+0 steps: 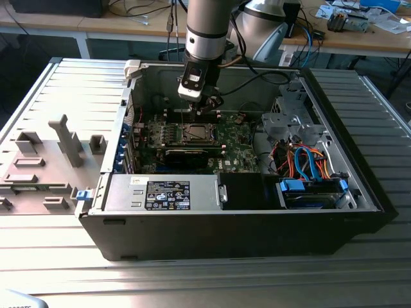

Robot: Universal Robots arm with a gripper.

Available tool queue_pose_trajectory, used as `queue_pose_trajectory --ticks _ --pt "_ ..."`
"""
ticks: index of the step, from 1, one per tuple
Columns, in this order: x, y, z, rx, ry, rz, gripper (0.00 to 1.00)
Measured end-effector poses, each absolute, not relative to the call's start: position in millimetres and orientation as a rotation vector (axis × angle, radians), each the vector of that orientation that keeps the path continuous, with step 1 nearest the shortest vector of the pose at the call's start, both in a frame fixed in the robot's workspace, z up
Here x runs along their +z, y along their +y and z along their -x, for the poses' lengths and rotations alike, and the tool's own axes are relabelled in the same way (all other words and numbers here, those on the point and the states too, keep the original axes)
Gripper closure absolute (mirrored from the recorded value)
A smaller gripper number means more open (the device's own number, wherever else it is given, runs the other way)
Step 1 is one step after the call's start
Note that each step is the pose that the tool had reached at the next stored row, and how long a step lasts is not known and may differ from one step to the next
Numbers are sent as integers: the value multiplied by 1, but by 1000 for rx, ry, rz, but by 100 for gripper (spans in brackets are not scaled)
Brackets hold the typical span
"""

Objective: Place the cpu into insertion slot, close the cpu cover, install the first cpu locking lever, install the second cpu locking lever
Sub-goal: 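Install the first cpu locking lever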

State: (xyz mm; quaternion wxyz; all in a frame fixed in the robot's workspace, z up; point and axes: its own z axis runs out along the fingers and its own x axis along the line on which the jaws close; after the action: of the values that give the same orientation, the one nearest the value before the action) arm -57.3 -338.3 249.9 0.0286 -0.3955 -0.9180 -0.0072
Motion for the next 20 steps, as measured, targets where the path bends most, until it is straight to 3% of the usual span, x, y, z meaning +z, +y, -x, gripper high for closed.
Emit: queue_pose_trajectory --ticks 20 --pt "250 -338 57 -22 -2842 1198 89"
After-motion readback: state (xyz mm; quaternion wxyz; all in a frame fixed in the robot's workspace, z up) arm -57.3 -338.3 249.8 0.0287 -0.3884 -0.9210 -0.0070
